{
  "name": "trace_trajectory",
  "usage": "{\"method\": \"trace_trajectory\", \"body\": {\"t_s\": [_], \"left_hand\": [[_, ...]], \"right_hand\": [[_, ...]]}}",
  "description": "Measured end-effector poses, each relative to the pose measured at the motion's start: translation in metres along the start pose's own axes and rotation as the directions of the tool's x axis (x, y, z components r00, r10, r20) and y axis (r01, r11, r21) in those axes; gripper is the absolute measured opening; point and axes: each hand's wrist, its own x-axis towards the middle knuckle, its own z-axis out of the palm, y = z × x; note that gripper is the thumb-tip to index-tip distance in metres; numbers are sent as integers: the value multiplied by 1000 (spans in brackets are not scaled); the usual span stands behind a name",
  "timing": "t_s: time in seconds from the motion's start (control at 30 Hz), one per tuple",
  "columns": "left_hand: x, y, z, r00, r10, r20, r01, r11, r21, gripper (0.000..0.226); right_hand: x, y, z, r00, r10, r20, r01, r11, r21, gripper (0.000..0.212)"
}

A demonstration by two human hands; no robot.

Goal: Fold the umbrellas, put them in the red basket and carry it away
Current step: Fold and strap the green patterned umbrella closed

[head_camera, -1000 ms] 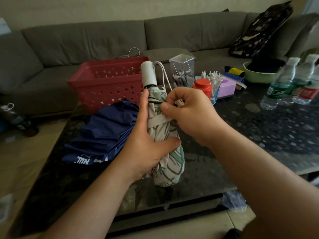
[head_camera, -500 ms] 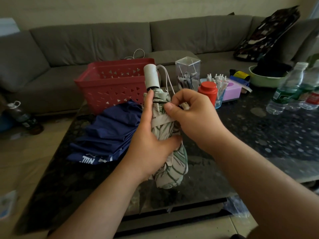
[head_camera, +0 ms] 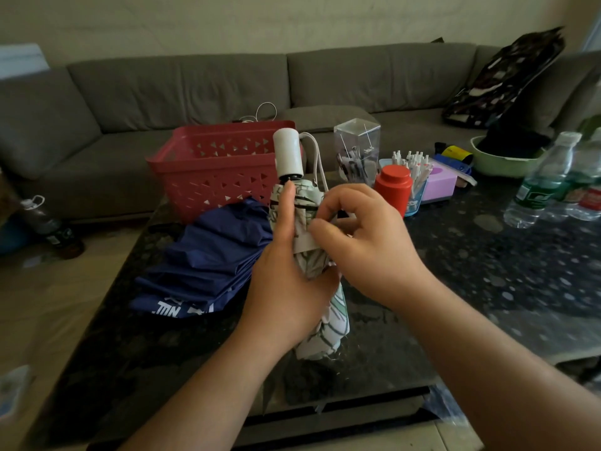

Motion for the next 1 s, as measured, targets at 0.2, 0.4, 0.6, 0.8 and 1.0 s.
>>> {"method": "trace_trajectory", "body": {"t_s": [0.2,0.4,0.6,0.8,1.0], "left_hand": [[-5,-3,9,999,10,-41,-6,996,90,119],[-6,-4,16,1000,22,-16,-20,996,90,132],[-6,-7,18,1000,24,-16,-25,997,-68,115],[3,-1,5,978,-199,62,197,781,-593,117],[18,-3,-7,877,-471,-95,192,525,-829,109]], "right_hand": [[1,-2,7,1000,22,-21,-25,990,-139,19],[4,0,11,975,200,-93,-188,975,122,18],[5,2,15,974,155,-167,-155,988,10,12],[4,2,-3,999,34,-23,-37,994,-106,26],[-30,10,-4,970,-62,236,110,974,-198,27]]}}
